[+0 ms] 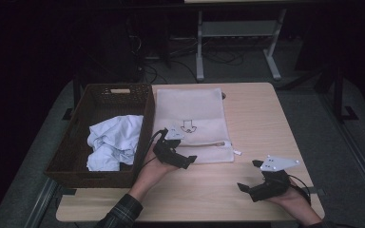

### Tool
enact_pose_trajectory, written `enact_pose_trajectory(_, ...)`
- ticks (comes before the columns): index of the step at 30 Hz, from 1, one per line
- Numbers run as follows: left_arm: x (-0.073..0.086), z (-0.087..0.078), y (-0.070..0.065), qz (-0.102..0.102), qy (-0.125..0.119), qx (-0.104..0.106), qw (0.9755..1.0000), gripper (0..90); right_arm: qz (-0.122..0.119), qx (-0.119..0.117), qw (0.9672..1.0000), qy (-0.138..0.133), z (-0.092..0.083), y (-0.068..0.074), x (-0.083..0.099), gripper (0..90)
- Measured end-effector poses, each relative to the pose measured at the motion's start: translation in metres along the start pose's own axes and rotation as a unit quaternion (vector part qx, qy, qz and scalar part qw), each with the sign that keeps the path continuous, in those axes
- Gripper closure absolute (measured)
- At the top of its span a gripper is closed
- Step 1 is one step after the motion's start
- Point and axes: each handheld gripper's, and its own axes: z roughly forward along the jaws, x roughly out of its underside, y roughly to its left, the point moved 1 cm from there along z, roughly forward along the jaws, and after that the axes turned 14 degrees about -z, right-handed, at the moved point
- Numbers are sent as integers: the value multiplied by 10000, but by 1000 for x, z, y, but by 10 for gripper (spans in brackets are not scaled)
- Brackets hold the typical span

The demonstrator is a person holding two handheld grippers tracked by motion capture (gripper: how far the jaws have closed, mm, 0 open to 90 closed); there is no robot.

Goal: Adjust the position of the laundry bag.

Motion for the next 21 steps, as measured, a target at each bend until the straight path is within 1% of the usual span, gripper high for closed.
enact_pose_trajectory(1,-1,0,1,11,12,-7,10000,86,-1,1,10000,2,0,0,0,0)
enact_pose_trajectory(3,-3,0,2,-22,4,-23,10000,85,-6,2,10000,6,0,0,0,0)
enact_pose_trajectory(5,-5,0,3,-80,-46,6,10000,86,-1,9,10000,5,0,0,0,0)
enact_pose_trajectory(7,-8,1,4,-69,-16,-42,10000,86,-3,9,10000,1,0,0,0,0)
enact_pose_trajectory(10,-11,0,5,-82,-41,-40,9999,86,-6,11,10000,8,0,0,0,0)
enact_pose_trajectory(11,-15,1,5,-55,-51,-71,9999,86,-4,10,10000,8,0,0,0,0)
enact_pose_trajectory(12,-16,1,5,-68,-94,-71,9999,86,-7,10,10000,11,0,0,0,0)
enact_pose_trajectory(21,-25,4,10,-123,-74,-136,9998,88,-5,4,10000,4,0,0,0,0)
